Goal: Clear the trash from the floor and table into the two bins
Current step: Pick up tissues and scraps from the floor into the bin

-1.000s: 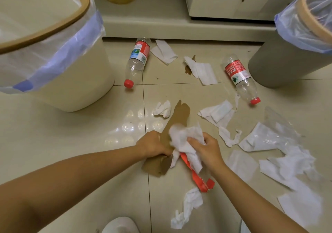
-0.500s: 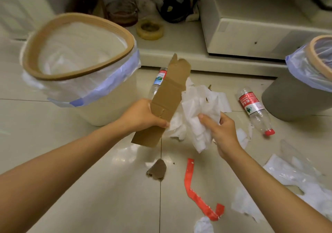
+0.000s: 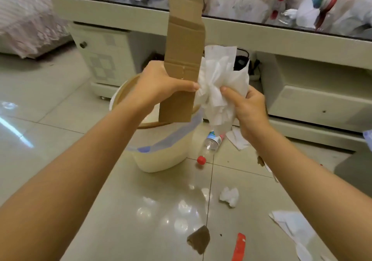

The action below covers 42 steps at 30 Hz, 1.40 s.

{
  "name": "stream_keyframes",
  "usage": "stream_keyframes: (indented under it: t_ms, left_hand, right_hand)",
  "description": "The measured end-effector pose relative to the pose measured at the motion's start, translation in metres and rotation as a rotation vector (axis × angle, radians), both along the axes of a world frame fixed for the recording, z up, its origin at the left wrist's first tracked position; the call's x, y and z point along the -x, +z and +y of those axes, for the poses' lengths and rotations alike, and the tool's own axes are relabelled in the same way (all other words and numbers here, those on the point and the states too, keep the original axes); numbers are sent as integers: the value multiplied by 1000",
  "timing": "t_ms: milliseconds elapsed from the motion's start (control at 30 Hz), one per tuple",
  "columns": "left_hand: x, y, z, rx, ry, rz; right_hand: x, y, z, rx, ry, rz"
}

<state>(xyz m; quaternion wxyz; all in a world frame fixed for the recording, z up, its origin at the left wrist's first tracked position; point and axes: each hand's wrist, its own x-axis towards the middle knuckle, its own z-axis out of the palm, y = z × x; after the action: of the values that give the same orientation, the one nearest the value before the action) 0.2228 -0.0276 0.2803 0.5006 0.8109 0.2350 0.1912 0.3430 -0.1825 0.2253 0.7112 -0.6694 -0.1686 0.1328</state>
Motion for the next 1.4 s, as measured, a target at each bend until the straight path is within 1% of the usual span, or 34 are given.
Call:
stream_keyframes:
  t_ms: [100,233,333,433,500,600,733,833,1000,1200,1333,1400]
  left_hand:
    - [3,7,32,43,85,-46]
    - [6,-3,69,84,203,-45]
    - [8,-27,88,164,253,40]
    - [9,-56,100,145,271,179]
    - [7,-66,104,93,295,212]
    - [3,-71,104,12,292,234]
    - [-2,-75,102,-21,258,198]
    - [-2,-80,98,-55,237,162]
    - [-7,-82,72,-127,163,48]
    - [-19,-84,5,-242,-87,-48]
    - [-23,-106,-39,-486,-249,-19]
    - [-25,-126,-59,-480,-376,55]
  right_hand:
    - [-1,12,44,-5,37,-30]
    - [-1,8,97,9,65,12]
    - [3,-1,125,71,86,62]
    - [3,-16,139,173,84,86]
    - [2,-26,142,249,59,50]
    - [0,-32,143,284,59,-31]
    - [2,-31,139,245,103,-108]
    - [3,-31,129,207,122,-270]
    - [11,-36,90,138,145,-501]
    - [18,-57,32,175,110,-632]
    - [18,-83,-26,291,70,-660]
    - [16,-101,-61,384,75,-697]
